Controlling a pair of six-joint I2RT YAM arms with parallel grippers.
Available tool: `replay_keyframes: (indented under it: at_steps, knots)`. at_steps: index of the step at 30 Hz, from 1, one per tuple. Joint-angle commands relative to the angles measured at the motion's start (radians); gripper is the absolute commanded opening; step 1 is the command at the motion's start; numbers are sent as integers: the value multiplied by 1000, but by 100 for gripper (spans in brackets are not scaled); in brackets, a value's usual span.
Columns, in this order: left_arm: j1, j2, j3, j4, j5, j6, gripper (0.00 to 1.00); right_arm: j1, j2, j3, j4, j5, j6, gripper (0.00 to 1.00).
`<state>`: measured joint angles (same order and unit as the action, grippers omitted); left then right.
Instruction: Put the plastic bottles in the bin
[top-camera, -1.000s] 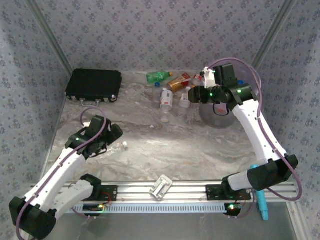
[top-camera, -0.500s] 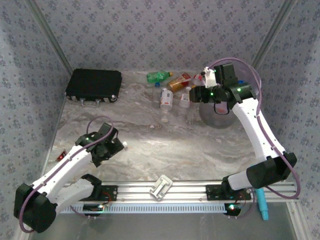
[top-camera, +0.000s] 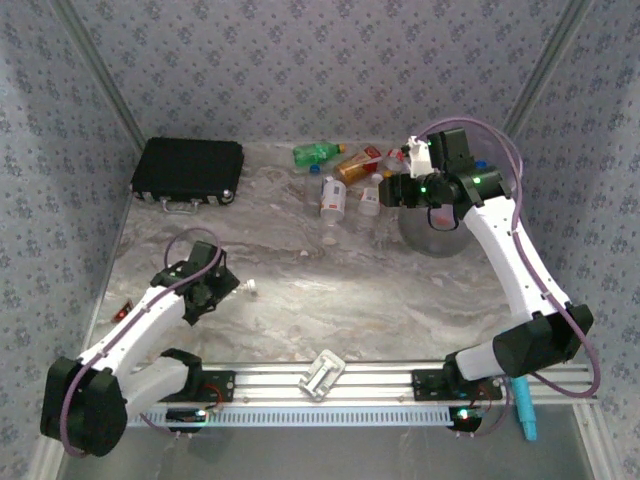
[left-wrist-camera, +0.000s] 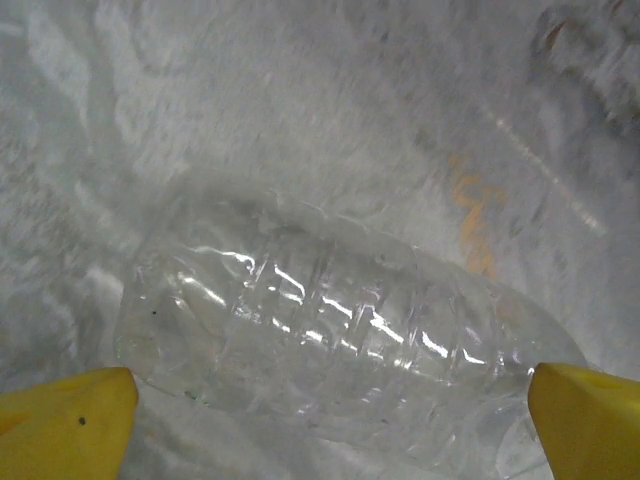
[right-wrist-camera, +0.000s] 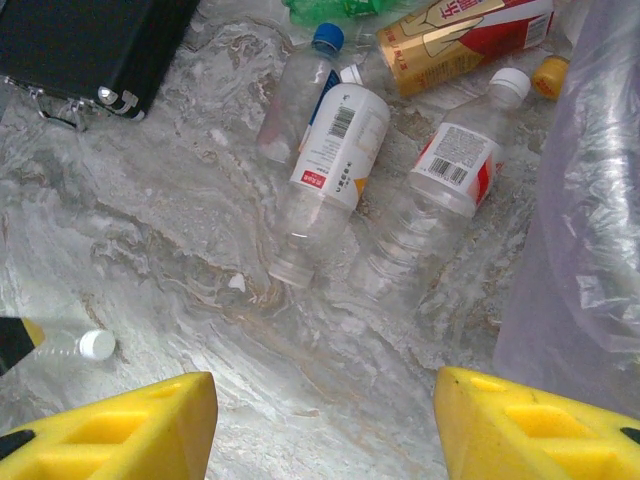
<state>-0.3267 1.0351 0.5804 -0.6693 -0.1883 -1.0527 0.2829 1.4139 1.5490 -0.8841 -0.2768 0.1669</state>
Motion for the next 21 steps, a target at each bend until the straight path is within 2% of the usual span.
replay_keyframes:
  at_steps: [1, 5, 13, 18, 21]
  knots:
    - [17, 52, 27, 130, 3, 44, 100, -5, -22, -15, 4, -16, -12, 61]
    - [17, 177, 62, 218, 58, 57, 100, -5, -30, -26, 7, -13, -10, 61]
    - [19, 312, 105, 318, 63, 58, 100, -13, -40, -28, -12, -10, -18, 61]
    - [17, 375, 137, 339, 82, 63, 85, -15, -47, -38, -7, -19, -12, 61]
    - [9, 354, 157, 318, 84, 73, 76, -15, -53, -35, -11, -18, -11, 61]
